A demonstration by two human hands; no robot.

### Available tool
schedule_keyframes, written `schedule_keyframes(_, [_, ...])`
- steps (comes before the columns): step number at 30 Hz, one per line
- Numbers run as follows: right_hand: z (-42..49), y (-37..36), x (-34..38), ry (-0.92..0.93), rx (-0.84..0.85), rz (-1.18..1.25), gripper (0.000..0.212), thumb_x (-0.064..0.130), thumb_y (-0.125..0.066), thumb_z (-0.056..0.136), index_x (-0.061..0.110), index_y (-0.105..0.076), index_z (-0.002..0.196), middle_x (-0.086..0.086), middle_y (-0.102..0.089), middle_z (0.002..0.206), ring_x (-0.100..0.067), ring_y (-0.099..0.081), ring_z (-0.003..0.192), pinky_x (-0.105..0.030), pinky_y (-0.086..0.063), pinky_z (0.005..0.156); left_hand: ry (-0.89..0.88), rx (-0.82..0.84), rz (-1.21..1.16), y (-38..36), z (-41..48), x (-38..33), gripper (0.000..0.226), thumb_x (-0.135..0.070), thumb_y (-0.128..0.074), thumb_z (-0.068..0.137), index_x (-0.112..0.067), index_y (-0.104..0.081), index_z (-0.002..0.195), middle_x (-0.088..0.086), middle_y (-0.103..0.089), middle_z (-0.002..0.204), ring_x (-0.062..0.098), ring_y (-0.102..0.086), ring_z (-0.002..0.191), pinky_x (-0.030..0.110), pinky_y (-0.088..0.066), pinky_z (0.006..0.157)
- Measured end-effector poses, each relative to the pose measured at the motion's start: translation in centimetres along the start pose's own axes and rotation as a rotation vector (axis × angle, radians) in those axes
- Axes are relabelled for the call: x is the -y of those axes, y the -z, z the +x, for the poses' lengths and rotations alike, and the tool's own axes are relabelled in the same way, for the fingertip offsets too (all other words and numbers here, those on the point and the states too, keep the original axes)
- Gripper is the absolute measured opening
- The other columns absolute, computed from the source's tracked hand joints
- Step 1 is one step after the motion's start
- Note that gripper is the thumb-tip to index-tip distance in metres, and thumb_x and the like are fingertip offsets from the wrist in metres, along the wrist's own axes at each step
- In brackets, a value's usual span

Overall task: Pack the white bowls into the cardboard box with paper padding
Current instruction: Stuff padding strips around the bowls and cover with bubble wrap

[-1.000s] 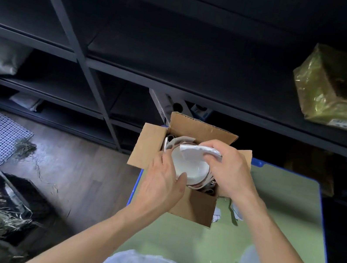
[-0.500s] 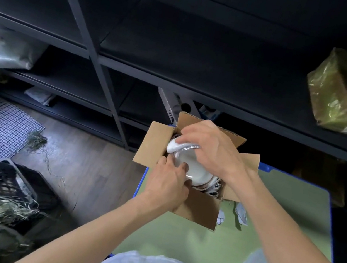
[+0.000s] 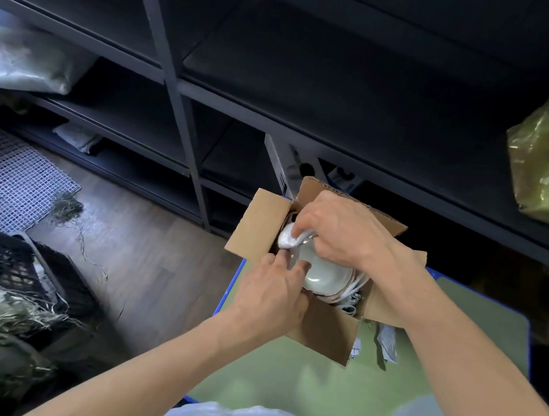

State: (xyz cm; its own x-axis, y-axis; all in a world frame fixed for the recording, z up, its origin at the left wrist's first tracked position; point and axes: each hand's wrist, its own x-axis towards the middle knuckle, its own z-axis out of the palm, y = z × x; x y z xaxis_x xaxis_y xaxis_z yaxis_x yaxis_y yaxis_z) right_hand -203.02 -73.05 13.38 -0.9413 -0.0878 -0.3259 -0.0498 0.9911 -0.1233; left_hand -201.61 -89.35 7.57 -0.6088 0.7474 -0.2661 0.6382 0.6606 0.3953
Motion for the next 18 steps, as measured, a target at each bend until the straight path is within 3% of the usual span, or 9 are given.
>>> schedule_keyframes(4, [1.0,0.1,1.0,0.046,0.096,-0.031,0.049,0.016,-0.057,0.085,0.047,-0.064,0.122,0.01,-0.061,0.111,-0.019,-0.055,0.102,-0.038,-0.052,0.085,-0.002,0.017,0.044,0.2,-0.2,-0.3,0.051,-0.028,-0.047,0.091,-0.02,-0.043,0.141,0.012,-0.048,0.134,0.03,-0.049,0.106,0.035,-0.036,0.076])
schedule_keyframes(8, [2.0,-0.4,1.5,0.081,0.106,-0.071,0.039,0.022,-0.065,0.087,0.043,-0.068,0.12,0.006,-0.053,0.103,-0.021,-0.056,0.099,-0.037,-0.051,0.08,0.017,0.029,0.006,0.6,-0.5,0.0,0.049,-0.023,-0.046,0.092,-0.017,-0.042,0.141,0.012,-0.052,0.13,0.03,-0.051,0.108,0.035,-0.039,0.081])
schedule_keyframes(13, [2.2,-1.1,1.4,0.115,0.118,-0.067,0.025,0.02,-0.064,0.087,0.032,-0.071,0.108,0.007,-0.065,0.103,-0.016,-0.051,0.099,-0.038,-0.054,0.075,0.033,-0.01,0.017,0.8,-0.4,0.1,0.04,-0.03,-0.04,0.1,-0.016,-0.045,0.137,0.006,-0.057,0.118,0.025,-0.056,0.101,0.029,-0.029,0.07])
schedule_keyframes(18, [1.4,-1.3,0.0,0.091,0.052,-0.002,0.047,0.005,-0.052,0.081,0.037,-0.071,0.11,0.018,-0.065,0.114,-0.014,-0.055,0.104,-0.032,-0.051,0.076,0.016,-0.025,0.052,-0.4,-0.7,0.5,0.048,-0.037,-0.037,0.101,-0.017,-0.04,0.145,0.003,-0.054,0.126,0.024,-0.053,0.108,0.032,-0.04,0.077])
